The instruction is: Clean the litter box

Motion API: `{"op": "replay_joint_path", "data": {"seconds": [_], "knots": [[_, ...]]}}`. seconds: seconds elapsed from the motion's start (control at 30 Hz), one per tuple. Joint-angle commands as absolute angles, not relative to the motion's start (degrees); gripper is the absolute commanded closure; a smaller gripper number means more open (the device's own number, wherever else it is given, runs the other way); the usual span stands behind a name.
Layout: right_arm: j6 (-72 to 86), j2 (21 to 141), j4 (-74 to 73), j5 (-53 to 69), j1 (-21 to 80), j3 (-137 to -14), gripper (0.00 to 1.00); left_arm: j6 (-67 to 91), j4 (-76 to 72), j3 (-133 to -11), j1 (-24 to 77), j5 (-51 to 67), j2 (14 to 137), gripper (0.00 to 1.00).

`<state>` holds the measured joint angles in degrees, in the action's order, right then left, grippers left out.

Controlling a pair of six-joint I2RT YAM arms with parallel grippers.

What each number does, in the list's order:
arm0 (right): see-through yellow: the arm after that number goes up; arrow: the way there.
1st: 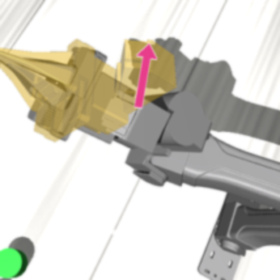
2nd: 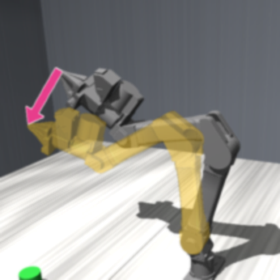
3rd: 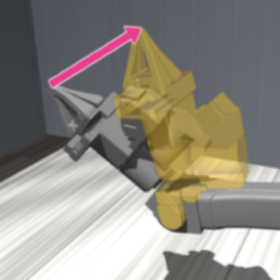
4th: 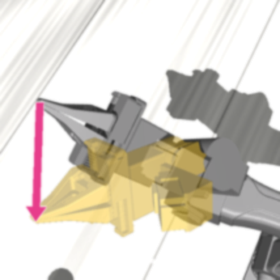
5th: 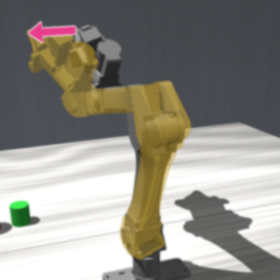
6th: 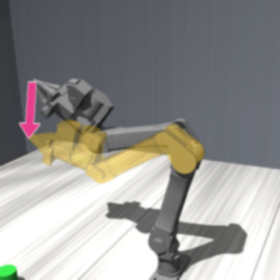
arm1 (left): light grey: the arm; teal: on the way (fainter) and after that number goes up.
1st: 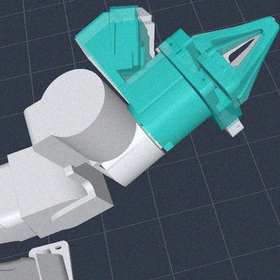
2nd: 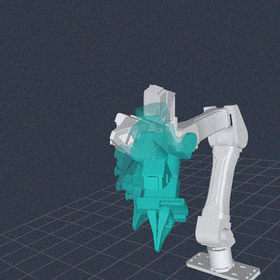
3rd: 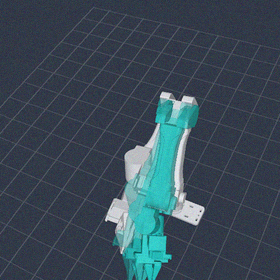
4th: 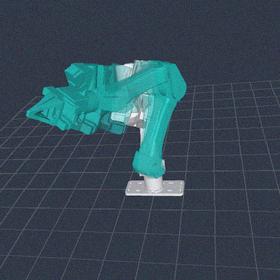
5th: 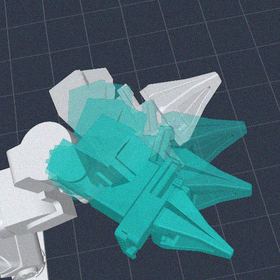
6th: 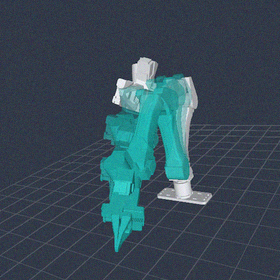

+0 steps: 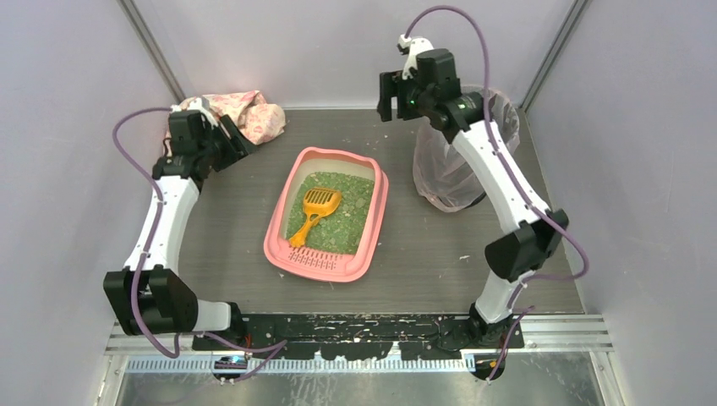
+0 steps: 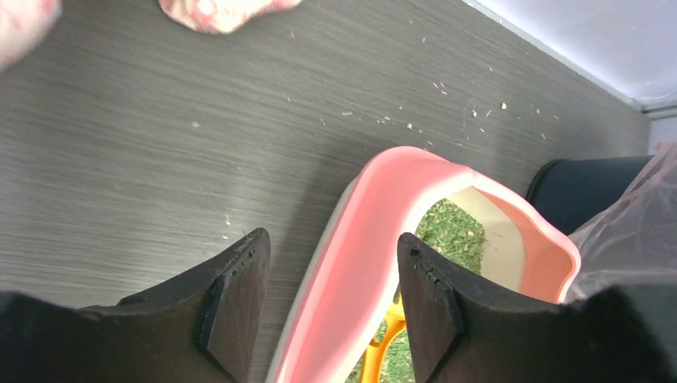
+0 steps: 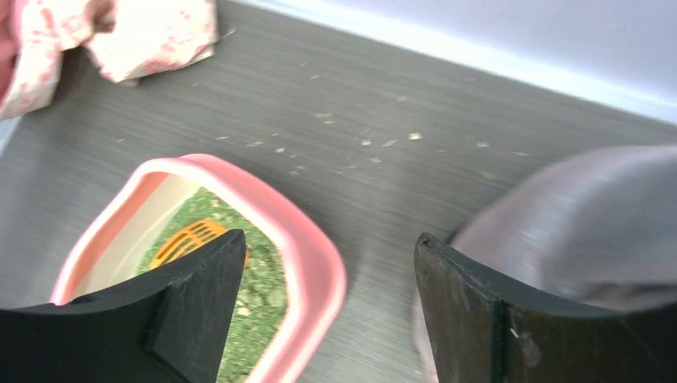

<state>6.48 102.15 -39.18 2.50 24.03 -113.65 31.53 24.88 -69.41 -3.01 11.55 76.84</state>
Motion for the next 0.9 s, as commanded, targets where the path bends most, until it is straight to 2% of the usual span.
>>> {"op": "replay_joint_path", "data": {"seconds": [0.0, 0.13, 0.17, 0.2, 0.23, 0.3, 0.4, 0.53, 0.67, 0.73, 0.8, 0.87], "knots": [[-1.2, 96.1, -48.3, -13.6, 24.0, -114.9, 0.18, 17.9, 42.6, -81.3, -1.5, 5.3, 77.1, 0.41], [-1.7, 90.5, -48.5, -16.8, 22.9, -108.4, 0.18, 14.6, 48.0, -85.8, -0.7, -1.6, 74.4, 0.46], [-1.6, 89.6, -48.7, -16.9, 22.3, -107.0, 0.18, 16.5, 48.6, -86.3, -0.8, -2.9, 73.7, 0.32], [-1.8, 88.8, -48.6, -17.2, 21.9, -105.3, 0.18, 21.1, 50.1, -86.0, -0.9, -6.2, 72.7, 0.06], [-1.9, 88.1, -48.6, -17.5, 21.5, -103.6, 0.18, 25.4, 51.2, -84.6, -1.1, -10.3, 71.8, 0.02], [-1.9, 86.5, -47.8, -17.2, 20.5, -99.8, 0.18, 26.0, 48.5, -79.1, -3.2, -6.5, 70.6, 0.05], [-2.0, 83.9, -45.2, -16.2, 18.7, -94.2, 0.18, 24.8, 48.3, -77.2, -3.7, -2.2, 68.9, 0.06], [-1.5, 82.7, -42.6, -13.9, 15.5, -88.4, 0.17, 20.0, 47.5, -78.8, -0.6, -10.5, 65.6, 0.07], [-0.7, 83.0, -40.2, -10.3, 14.2, -85.1, 0.19, 20.0, 49.5, -79.6, 2.0, -9.0, 67.1, 0.07], [-0.5, 83.7, -41.0, -8.0, 14.2, -85.1, 0.31, 20.2, 48.8, -78.2, 2.0, -8.4, 66.3, 0.07], [-0.2, 83.7, -41.9, -6.3, 14.2, -85.3, 0.56, 20.2, 48.8, -77.6, 1.9, -8.4, 65.5, 0.07], [-0.1, 83.0, -42.7, -5.0, 14.2, -85.8, 0.75, 20.3, 49.4, -77.6, 2.0, -7.9, 65.1, 0.07]]}}
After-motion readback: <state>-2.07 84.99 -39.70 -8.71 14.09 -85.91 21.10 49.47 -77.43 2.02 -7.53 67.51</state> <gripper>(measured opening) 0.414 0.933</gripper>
